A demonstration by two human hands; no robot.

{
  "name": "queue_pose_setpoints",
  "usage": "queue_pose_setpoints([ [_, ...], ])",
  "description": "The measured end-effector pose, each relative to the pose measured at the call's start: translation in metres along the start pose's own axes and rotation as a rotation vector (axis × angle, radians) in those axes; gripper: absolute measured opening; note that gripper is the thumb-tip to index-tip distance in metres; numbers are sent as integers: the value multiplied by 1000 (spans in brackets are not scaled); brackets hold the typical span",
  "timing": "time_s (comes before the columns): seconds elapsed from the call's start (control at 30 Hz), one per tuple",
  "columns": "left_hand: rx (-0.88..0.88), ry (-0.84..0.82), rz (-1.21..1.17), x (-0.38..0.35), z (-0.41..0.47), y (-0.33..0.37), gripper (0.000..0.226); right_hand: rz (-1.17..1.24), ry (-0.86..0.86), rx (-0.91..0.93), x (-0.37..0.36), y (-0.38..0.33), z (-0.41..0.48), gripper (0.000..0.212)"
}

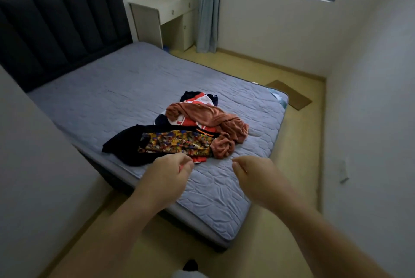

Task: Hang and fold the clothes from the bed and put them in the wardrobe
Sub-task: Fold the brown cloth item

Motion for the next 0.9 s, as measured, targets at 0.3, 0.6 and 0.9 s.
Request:
queue_pose_setpoints([
  [0.3, 63, -83, 26, -90, 176, 51, 17, 12, -63, -43, 27, 146, 156, 34],
  [0.6, 301, -95, -61, -227, 307, 133, 18, 11, -227, 3, 71, 328, 280, 30],
  [0.9, 404, -314, 40, -331, 433, 163, 26, 23, -428, -20, 63, 438, 396, 49],
])
Point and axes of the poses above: each hand's wrist, its own z-axis towards the middle knuckle, its own x-axis out of the back of the hand, y = z × x, the point moved 5 cm from there along z, towards the middle knuckle, and after that the axes turned 4 degrees about x, right-handed, at the moved point
